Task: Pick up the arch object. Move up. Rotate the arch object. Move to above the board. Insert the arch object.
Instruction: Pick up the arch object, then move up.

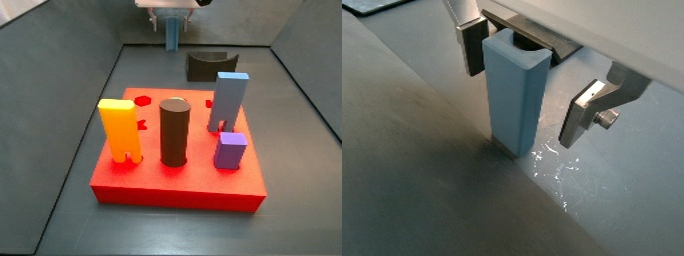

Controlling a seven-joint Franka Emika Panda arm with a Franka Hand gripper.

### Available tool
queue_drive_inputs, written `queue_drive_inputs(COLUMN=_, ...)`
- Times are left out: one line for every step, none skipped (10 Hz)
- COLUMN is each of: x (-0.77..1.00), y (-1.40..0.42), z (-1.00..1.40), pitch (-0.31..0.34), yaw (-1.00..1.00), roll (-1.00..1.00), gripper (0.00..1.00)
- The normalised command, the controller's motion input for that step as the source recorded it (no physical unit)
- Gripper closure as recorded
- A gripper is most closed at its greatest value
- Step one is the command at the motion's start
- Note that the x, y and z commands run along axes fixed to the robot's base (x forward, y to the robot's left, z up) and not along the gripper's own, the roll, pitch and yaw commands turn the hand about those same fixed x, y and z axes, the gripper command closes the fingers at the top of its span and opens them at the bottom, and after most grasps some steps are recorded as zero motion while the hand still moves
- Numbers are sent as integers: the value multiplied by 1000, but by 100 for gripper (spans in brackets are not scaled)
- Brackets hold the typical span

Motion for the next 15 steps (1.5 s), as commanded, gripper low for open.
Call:
queue_drive_inputs(x=0, y=0, z=0, pitch=0, yaw=0, roll=0, gripper=0)
queue_drive_inputs(x=0, y=0, z=0, pitch=0, yaw=0, roll=0, gripper=100)
queue_drive_inputs(x=0, y=0, z=0, pitch=0, yaw=0, roll=0, gripper=100)
queue_drive_inputs(x=0, y=0, z=0, pitch=0, yaw=0, roll=0, gripper=100)
queue_drive_inputs(x=0, y=0, z=0, pitch=0, yaw=0, roll=0, gripper=100)
queue_drive_inputs(x=0, y=0, z=0, pitch=0, yaw=0, roll=0, gripper=100)
queue_drive_inputs(x=0, y=0, z=0, pitch=0, yaw=0, roll=0, gripper=100)
queue_drive_inputs(x=0, y=0, z=0, pitch=0, yaw=0, roll=0, gripper=100)
queue_drive_inputs(x=0, y=0, z=0, pitch=0, yaw=0, roll=0, gripper=100)
queue_drive_inputs(x=0, y=0, z=0, pitch=0, yaw=0, roll=0, gripper=100)
queue_drive_inputs(x=0, y=0, z=0, pitch=0, yaw=0, roll=0, gripper=100)
queue_drive_inputs(x=0, y=0, z=0, pitch=0, yaw=0, roll=0, gripper=100)
queue_drive_inputs(x=0, y=0, z=833, pitch=0, yaw=0, roll=0, gripper=100)
queue_drive_inputs(x=75, y=-28, z=875, pitch=-31, yaw=30, roll=-1, gripper=100)
queue_drive_inputs(x=31, y=-31, z=737, pitch=12, yaw=30, roll=-5, gripper=100)
